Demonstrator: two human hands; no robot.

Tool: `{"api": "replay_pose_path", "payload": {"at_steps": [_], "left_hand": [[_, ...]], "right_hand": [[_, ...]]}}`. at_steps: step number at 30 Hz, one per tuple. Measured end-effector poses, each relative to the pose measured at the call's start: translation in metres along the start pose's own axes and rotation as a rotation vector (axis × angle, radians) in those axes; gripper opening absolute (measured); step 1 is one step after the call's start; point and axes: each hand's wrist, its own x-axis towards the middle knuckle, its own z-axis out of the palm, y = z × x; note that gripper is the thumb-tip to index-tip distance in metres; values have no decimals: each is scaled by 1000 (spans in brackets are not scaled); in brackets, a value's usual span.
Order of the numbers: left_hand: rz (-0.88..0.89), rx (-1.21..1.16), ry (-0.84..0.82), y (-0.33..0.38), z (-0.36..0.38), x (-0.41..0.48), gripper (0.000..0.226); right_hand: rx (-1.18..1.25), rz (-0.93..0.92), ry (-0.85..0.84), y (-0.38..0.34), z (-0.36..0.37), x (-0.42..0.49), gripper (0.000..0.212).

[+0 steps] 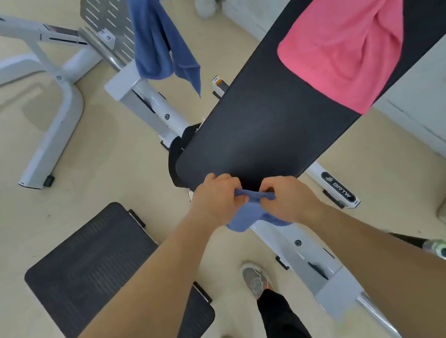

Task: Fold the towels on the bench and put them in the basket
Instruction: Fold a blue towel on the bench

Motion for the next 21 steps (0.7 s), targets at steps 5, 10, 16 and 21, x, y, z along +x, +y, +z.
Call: {"api": "replay_pose_path", "payload": {"at_steps": [5, 10, 16, 21], "left_hand": [[-9, -140, 19, 1, -62, -83, 37], [15, -249, 90, 13, -121, -174, 36], [58, -227, 229, 18, -160, -274, 34], [143, -238, 315, 43, -175, -338, 33]], "right_hand": [[-29, 20, -74, -61, -26, -63, 22], [-54, -23, -38, -110, -47, -152, 27], [-203, 19, 105, -136, -44, -265, 28], [-271, 77, 264, -161, -36, -352, 44]]}}
